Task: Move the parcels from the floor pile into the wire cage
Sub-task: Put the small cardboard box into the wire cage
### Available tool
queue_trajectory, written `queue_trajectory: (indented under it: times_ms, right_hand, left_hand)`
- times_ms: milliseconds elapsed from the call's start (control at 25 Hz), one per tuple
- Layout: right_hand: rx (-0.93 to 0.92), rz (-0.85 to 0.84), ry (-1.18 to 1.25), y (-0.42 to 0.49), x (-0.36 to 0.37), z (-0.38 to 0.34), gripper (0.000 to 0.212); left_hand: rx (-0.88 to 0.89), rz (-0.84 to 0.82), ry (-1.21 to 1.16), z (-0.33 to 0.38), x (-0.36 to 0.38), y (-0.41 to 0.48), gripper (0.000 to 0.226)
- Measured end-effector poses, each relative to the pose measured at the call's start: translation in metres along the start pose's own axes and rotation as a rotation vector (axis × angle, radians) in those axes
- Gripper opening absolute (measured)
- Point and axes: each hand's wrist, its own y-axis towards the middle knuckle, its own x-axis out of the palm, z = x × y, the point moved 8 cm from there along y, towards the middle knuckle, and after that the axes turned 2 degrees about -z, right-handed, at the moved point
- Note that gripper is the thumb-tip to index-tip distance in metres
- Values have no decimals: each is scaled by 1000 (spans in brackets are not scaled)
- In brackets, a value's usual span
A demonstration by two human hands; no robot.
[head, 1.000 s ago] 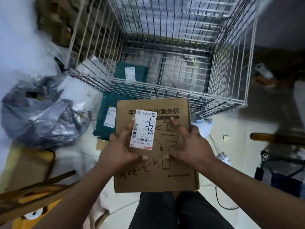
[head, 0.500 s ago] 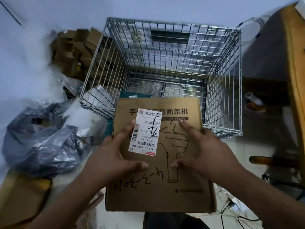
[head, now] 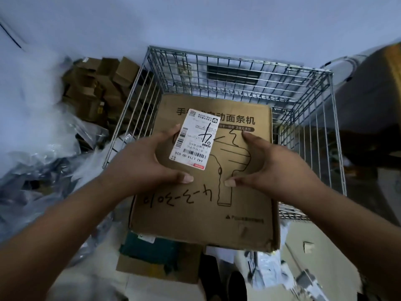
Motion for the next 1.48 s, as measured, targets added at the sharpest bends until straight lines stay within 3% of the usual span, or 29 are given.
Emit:
queue_trajectory:
  times_ms: [400,760,1240,1480]
  right_hand:
    - [-77,-12,-1,113,-7,-13,115]
    - [-85,-60,62,187,37,-1,112]
    - [-68,-111,187,274,195,30,110]
    - [-10,-177,212,322,281,51,105]
  left_hand:
    - [20,13,-5,-15,-12,111,114]
    - [5,35,-12,-63,12,172,116]
    - [-97,-8,75,-184,79,247,122]
    - [-166,-189,165,-255,125,293,133]
